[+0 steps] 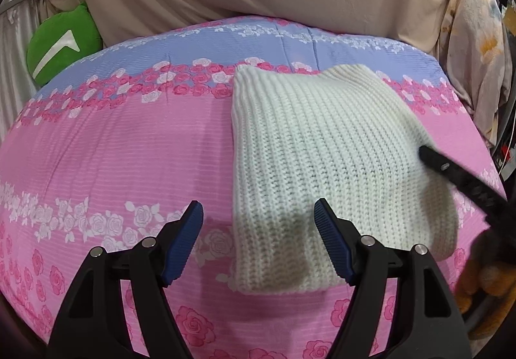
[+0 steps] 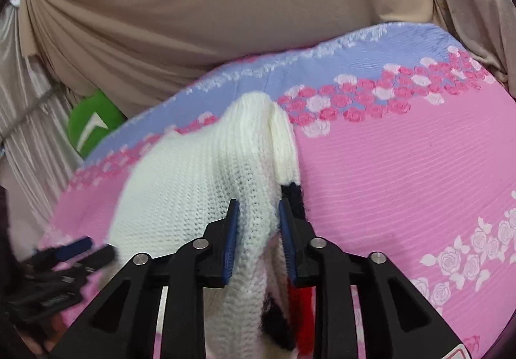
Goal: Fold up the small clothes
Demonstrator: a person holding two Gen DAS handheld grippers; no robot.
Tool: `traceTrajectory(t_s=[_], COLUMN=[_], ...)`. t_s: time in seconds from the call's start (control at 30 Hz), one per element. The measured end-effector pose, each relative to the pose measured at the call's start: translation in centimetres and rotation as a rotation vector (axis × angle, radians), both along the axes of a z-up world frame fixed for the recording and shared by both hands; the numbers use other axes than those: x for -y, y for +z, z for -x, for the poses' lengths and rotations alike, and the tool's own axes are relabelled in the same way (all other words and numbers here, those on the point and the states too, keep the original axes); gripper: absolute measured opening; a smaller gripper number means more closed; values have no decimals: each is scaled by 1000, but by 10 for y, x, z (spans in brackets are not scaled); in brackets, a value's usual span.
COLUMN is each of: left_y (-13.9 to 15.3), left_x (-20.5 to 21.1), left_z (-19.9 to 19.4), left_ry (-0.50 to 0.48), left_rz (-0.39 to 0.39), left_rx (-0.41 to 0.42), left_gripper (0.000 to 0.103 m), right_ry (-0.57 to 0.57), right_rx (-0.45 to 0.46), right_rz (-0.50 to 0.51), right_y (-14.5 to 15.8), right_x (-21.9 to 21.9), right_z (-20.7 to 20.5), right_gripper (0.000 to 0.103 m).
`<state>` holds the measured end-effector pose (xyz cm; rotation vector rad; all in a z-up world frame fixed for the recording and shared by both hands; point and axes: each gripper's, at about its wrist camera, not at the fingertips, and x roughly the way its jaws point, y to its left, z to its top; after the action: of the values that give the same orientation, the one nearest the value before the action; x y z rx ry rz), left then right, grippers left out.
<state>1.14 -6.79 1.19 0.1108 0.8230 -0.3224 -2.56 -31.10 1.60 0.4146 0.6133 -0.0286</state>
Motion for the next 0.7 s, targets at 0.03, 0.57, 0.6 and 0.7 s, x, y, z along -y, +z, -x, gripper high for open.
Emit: traceTrajectory(t_s=[0.03,0.57,0.6,0.7], left_y=[-1,-19,-22,-27], left_x=[1,12,13,17], left_z=[0,-20,-22,-28], left_ry=[-4,-39,-39,-44], left_rz=[5,77,83,110], left_rx=[-6,-106,-116,-143], left_gripper=[69,93,93,94], right_ry=[-9,12,16,24], right_rx=[10,-94,-97,-104], right_rz=[8,-131,-138,-145], right_y=[3,-47,-50,-55], right_x=[-1,0,0,-2], right_z=[5,19,17,13], right_gripper=[28,65,66,70])
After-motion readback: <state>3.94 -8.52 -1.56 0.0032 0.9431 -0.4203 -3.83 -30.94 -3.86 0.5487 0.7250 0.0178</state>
